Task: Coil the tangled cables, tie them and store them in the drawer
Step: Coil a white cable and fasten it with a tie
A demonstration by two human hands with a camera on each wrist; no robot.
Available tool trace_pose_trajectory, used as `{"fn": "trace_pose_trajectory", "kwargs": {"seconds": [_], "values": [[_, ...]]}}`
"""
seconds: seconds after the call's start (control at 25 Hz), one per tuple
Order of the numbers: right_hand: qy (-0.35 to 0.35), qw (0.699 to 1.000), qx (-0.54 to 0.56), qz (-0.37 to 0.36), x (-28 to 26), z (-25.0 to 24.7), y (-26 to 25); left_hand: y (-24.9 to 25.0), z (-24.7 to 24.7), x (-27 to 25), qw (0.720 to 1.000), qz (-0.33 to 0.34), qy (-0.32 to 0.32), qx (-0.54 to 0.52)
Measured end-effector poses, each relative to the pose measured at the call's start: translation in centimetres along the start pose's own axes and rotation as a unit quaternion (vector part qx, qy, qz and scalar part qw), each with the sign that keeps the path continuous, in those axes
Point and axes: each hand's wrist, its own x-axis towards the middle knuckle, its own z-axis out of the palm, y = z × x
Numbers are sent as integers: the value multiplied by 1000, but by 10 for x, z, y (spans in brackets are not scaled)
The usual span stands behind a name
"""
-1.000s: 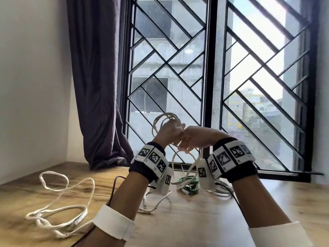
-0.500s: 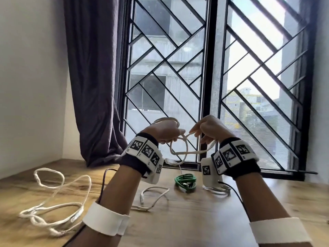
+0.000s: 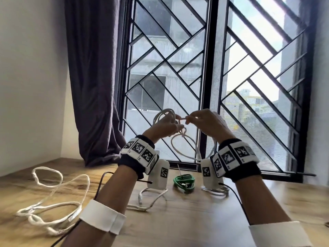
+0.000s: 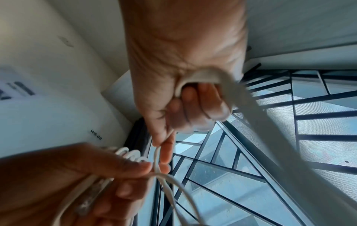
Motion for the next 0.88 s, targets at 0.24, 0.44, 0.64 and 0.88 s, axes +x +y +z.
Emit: {"fn": "trace_pose_trajectory", "kwargs": {"seconds": [0.24,0.44,0.64,0.88], "values": [[31,996,-59,54,-1,7,-9,7,7,-5,996,87,-22,-24],[-18,993,3,113,6,14,33,11,-12,-4,989,133,27,-51],[-118,964,187,147,0,18,53,-3,-26,4,968,127,172,-129],[-99,994,38,-27,5,19,23,0,1,10,981,127,133,-56]]}}
